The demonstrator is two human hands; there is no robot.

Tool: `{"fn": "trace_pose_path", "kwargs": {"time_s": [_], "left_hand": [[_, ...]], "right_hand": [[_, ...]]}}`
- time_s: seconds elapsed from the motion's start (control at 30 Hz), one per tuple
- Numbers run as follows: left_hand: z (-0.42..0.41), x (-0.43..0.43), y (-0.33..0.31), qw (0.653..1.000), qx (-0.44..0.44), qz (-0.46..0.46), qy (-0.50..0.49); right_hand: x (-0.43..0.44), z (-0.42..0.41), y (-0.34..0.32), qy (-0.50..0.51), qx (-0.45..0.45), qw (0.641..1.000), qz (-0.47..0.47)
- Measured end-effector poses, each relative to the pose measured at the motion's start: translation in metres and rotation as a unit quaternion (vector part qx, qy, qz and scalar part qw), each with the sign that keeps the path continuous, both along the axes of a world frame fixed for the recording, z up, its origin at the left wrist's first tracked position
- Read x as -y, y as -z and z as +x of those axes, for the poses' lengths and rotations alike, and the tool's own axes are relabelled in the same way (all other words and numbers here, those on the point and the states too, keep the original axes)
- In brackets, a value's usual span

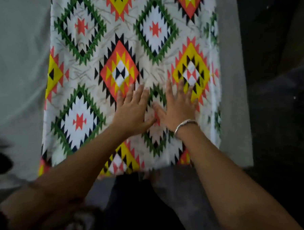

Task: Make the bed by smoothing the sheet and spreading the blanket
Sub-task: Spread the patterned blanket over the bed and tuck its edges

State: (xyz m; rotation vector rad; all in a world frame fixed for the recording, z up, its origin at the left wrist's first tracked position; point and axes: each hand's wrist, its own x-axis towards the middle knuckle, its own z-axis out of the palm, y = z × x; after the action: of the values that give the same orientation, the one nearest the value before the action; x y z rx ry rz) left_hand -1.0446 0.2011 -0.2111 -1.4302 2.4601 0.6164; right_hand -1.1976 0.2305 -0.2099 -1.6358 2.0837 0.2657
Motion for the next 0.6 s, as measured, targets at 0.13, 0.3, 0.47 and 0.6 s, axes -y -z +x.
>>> {"fn": "trace_pose_path", "kwargs": {"time_s": [0.13, 0.3, 0.47, 0.6], "left_hand": [[-0.027, -0.061, -0.063, 0.993, 0.0, 0.033, 0.109], [-0.042, -0.128, -0.107, 0.977, 0.019, 0.056, 0.203], [-0.043, -0.174, -0.119, 0.958, 0.047, 0.108, 0.262], [-0.055, -0.184, -0.137, 0.923, 0.054, 0.099, 0.367]], "right_hand": [[-0.078, -0.008, -0.064, 0.026, 0.042, 0.999, 0.007], [-0.171, 0.011, -0.095, 0.052, 0.057, 0.996, 0.048], [-0.228, 0.021, -0.111, 0.103, 0.064, 0.99, 0.066], [-0.259, 0.023, -0.137, 0.21, 0.075, 0.974, 0.051]]}}
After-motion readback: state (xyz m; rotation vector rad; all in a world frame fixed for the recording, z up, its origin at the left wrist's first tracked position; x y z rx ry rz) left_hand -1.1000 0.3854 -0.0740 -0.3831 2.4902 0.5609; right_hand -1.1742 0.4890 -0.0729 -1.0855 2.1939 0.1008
